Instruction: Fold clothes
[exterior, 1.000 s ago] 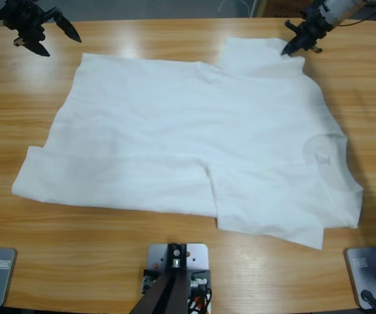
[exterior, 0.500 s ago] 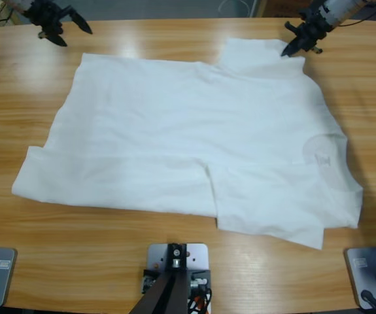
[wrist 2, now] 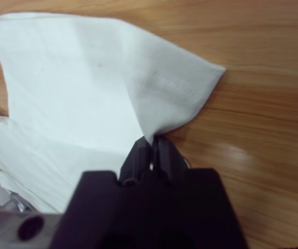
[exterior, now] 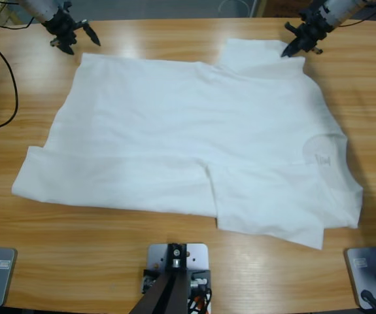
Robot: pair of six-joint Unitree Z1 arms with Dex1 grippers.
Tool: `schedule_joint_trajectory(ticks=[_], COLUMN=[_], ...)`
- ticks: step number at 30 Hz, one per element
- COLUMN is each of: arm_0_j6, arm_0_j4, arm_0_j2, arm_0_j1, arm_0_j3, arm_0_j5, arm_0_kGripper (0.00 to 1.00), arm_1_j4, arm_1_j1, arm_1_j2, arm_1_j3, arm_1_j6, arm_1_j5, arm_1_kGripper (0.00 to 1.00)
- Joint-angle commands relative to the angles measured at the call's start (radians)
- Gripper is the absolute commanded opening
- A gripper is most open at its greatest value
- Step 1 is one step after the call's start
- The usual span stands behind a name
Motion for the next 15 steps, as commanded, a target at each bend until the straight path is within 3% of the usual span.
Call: schedule_joint_trajectory(ticks=[1, 4, 6, 14, 15], arm_0_j6=[-0.001, 0.003, 0.002, -0.01, -0.009], arm_0_j4=[0.062, 0.083, 0.095, 0.127, 0.131], arm_0_j2=[0.123, 0.133, 0.136, 0.139, 0.139], arm_0_j1=[-0.054, -0.082, -0.096, -0.134, -0.134], arm_0_j3=[-0.063, -0.088, -0.096, -0.1, -0.101], arm_0_j5=[0.149, 0.165, 0.181, 0.223, 0.228], arm_0_kGripper=[0.954, 0.716, 0.615, 0.613, 0.54], arm_1_j4=[0.021, 0.022, 0.022, 0.025, 0.025], arm_1_j1=[-0.019, -0.026, -0.026, -0.031, -0.031], arm_1_j2=[0.134, 0.137, 0.138, 0.137, 0.135], arm_1_j3=[-0.181, -0.187, -0.193, -0.207, -0.208], arm_1_j6=[-0.015, -0.015, -0.015, -0.015, -0.015], arm_1_j5=[-0.018, -0.018, -0.017, -0.015, -0.015], arm_1_kGripper=[0.0, 0.0, 0.0, 0.0, 0.0])
